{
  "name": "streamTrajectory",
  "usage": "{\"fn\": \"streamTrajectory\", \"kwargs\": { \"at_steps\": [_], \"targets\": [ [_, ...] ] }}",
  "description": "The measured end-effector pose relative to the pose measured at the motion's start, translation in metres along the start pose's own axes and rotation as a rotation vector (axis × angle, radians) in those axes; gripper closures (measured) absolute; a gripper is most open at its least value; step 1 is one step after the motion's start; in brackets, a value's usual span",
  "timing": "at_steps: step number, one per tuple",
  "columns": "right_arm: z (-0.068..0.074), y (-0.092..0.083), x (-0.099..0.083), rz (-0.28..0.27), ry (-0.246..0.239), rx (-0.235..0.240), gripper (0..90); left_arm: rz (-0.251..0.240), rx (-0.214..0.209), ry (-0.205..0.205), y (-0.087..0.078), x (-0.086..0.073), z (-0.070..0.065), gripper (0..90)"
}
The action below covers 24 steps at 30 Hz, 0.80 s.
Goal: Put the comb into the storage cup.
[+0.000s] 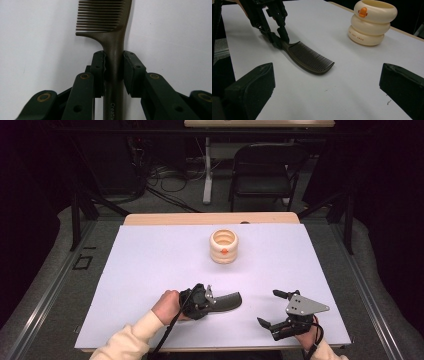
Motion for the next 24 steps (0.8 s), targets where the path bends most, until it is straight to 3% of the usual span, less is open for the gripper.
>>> {"fn": "streamTrajectory", "kwargs": {
  "at_steps": [24],
  "targets": [
    [0.0,-0.001,0.001,-0.005,-0.005,-0.007,0.0,-0.178,-0.003,-0.072,-0.019,-0.016,0.001,72.3]
  ]
}}
Point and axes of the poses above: each handheld gripper's, and its own axes: y roughly forward along the jaws, x roughly out of its top, z roughly to its left, the point moved 1 cm from there along y, roughly forward along the jaws, and after that the axes turned 7 degrees about z, right-handed, at the moved point
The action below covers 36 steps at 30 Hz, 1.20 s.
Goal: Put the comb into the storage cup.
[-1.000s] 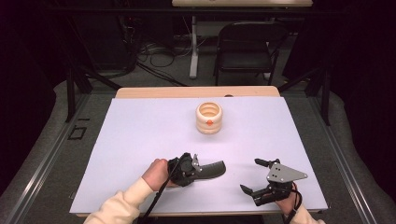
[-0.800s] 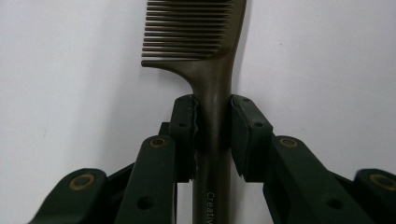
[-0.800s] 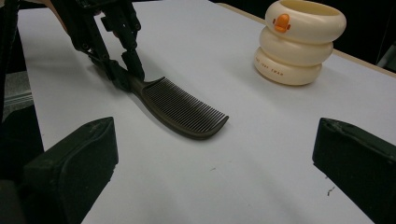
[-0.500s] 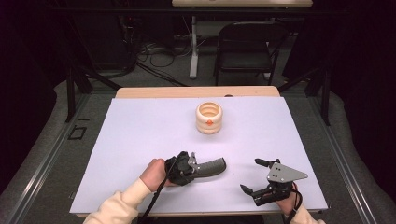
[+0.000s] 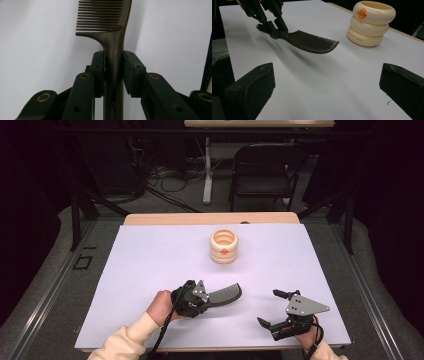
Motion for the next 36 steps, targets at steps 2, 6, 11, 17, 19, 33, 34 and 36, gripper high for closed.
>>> {"fn": "streamTrajectory", "kwargs": {
  "at_steps": [2,6,11,17,19,33,34,36],
  "targets": [
    [0.0,0.0,0.0,-0.001,0.0,0.001,0.0,-0.006,0.003,-0.004,-0.001,0.0,0.0,72.3],
    [0.001,0.001,0.0,0.001,0.002,0.005,0.0,-0.032,-0.007,-0.013,-0.003,-0.002,0.0,72.3],
    [0.001,0.0,0.0,0.006,0.003,0.002,0.0,-0.052,-0.004,-0.023,-0.004,-0.002,0.001,72.3],
    [0.001,0.001,0.0,0.004,0.003,0.005,0.0,-0.081,-0.006,-0.036,-0.007,-0.001,0.002,72.3],
    [0.001,0.001,0.0,0.006,0.003,0.006,0.0,-0.093,-0.004,-0.044,-0.008,-0.002,0.002,72.3],
    [0.001,0.002,0.0,0.014,0.004,-0.001,0.0,-0.143,-0.005,-0.063,-0.011,-0.006,0.005,72.4],
    [0.001,0.002,0.0,0.015,0.004,-0.001,0.0,-0.145,-0.004,-0.063,-0.011,-0.006,0.005,72.4],
    [0.001,0.002,0.0,0.014,0.004,-0.001,0.0,-0.152,0.001,-0.067,-0.012,-0.006,0.005,72.4]
  ]
}}
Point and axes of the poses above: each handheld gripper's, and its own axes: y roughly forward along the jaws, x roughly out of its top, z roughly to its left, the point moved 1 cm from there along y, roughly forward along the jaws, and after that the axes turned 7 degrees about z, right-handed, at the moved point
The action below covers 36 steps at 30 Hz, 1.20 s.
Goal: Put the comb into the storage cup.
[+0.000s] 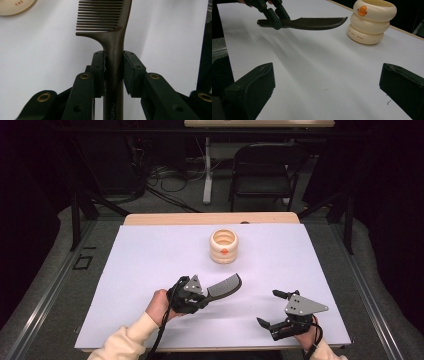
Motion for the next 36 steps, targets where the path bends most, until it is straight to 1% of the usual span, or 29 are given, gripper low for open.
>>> {"fn": "streamTrajectory", "kwargs": {
  "at_steps": [7,14,17,23,24,27,36],
  "targets": [
    [-0.001,0.0,0.0,0.0,0.002,0.0,0.0,-0.019,0.006,-0.016,-0.001,-0.001,0.002,72.4],
    [0.0,0.001,0.0,0.006,0.0,0.0,0.0,-0.032,0.007,-0.024,-0.004,-0.004,0.003,72.4],
    [-0.001,0.001,0.0,0.006,0.0,0.0,0.0,-0.049,0.014,-0.039,-0.004,-0.005,0.005,72.4],
    [-0.001,0.002,0.0,0.009,0.002,0.002,0.0,-0.061,0.02,-0.049,-0.005,-0.006,0.007,72.4],
    [-0.001,0.002,0.0,0.008,0.002,0.002,0.0,-0.065,0.029,-0.049,-0.006,-0.006,0.008,72.4],
    [-0.001,0.001,0.0,0.007,0.001,0.0,0.0,-0.071,0.028,-0.058,-0.007,-0.007,0.008,72.4],
    [-0.001,0.002,0.0,0.009,0.0,0.001,0.0,-0.111,0.053,-0.091,-0.009,-0.01,0.014,72.4]
  ]
}}
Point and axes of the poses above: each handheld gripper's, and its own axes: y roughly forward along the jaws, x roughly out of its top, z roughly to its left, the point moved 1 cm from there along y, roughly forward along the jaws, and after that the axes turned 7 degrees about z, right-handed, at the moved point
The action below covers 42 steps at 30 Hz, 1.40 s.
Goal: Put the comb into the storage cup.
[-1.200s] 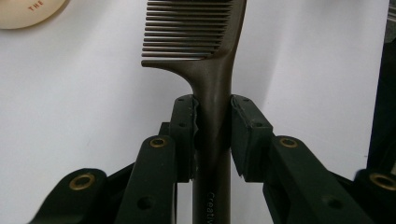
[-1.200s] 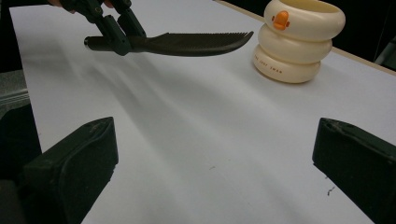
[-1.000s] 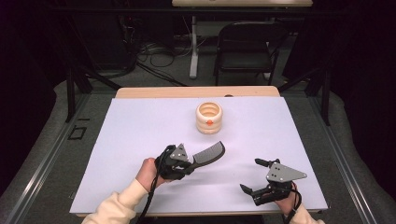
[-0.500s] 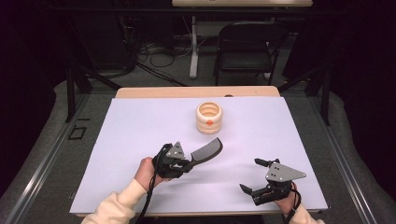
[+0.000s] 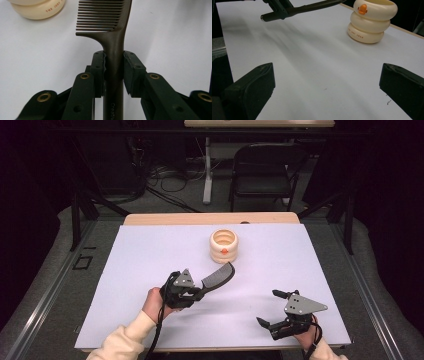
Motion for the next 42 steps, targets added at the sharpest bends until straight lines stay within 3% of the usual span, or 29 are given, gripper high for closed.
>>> {"fn": "streamTrajectory", "kwargs": {
  "at_steps": [7,13,42],
  "targets": [
    [0.0,0.0,0.0,-0.001,-0.001,-0.001,0.0,-0.025,0.02,-0.02,-0.003,-0.001,0.004,72.4],
    [0.0,0.0,0.0,0.002,-0.001,0.0,0.0,-0.059,0.038,-0.061,-0.004,-0.005,0.012,72.4],
    [0.001,0.0,0.0,0.004,-0.001,0.002,0.0,-0.125,0.094,-0.141,-0.008,-0.013,0.031,72.4]
  ]
}}
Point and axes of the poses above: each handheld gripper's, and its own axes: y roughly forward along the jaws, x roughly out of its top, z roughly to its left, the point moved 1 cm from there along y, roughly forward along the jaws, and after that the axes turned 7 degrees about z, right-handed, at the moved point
